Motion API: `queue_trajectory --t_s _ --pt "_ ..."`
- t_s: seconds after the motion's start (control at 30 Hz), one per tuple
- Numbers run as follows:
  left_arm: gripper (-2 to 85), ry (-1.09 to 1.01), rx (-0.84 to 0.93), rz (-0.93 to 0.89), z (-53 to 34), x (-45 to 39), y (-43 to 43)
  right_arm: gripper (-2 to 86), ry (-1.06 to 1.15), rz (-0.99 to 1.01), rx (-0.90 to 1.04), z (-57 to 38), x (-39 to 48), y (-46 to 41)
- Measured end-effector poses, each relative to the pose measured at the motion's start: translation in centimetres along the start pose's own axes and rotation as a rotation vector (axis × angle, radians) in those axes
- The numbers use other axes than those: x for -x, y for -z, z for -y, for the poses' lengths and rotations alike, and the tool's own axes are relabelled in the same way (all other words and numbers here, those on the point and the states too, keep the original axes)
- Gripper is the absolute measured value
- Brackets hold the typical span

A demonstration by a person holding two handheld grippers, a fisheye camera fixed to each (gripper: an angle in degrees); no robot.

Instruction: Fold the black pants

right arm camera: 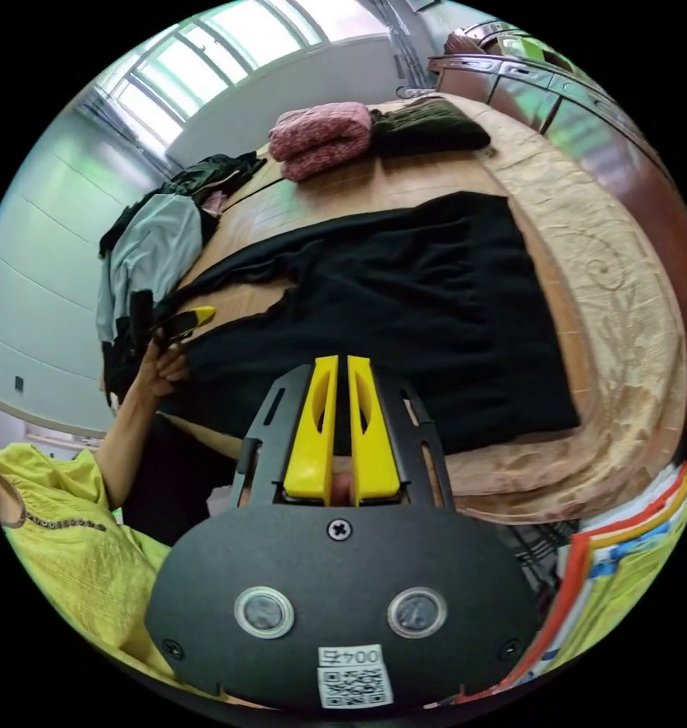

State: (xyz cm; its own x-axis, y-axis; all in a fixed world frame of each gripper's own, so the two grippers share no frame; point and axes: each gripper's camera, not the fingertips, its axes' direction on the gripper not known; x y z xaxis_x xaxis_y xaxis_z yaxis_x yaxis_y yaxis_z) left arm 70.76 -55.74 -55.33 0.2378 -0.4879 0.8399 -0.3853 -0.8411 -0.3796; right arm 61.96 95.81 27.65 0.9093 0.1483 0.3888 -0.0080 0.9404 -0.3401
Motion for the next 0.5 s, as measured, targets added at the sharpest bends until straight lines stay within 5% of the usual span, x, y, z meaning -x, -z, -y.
queue_trajectory --t_s 0.13,0.3,0.5 --pt "0.2 -0.037 -0.022 0.180 -1.1 -2.6 5.1 5.6 -0.064 0.240 -0.006 -4.5 0.4 -2.6" --pt "0.9 0.190 -0.209 0.566 -6.5 -3.4 16.6 7.0 -0.138 0.410 -0.077 -8.4 -1.1 -3.2" --pt "2.0 0.424 -0.153 0.932 -10.0 -2.4 26.0 8.5 -0.008 0.319 -0.182 -10.9 0.6 -2.7"
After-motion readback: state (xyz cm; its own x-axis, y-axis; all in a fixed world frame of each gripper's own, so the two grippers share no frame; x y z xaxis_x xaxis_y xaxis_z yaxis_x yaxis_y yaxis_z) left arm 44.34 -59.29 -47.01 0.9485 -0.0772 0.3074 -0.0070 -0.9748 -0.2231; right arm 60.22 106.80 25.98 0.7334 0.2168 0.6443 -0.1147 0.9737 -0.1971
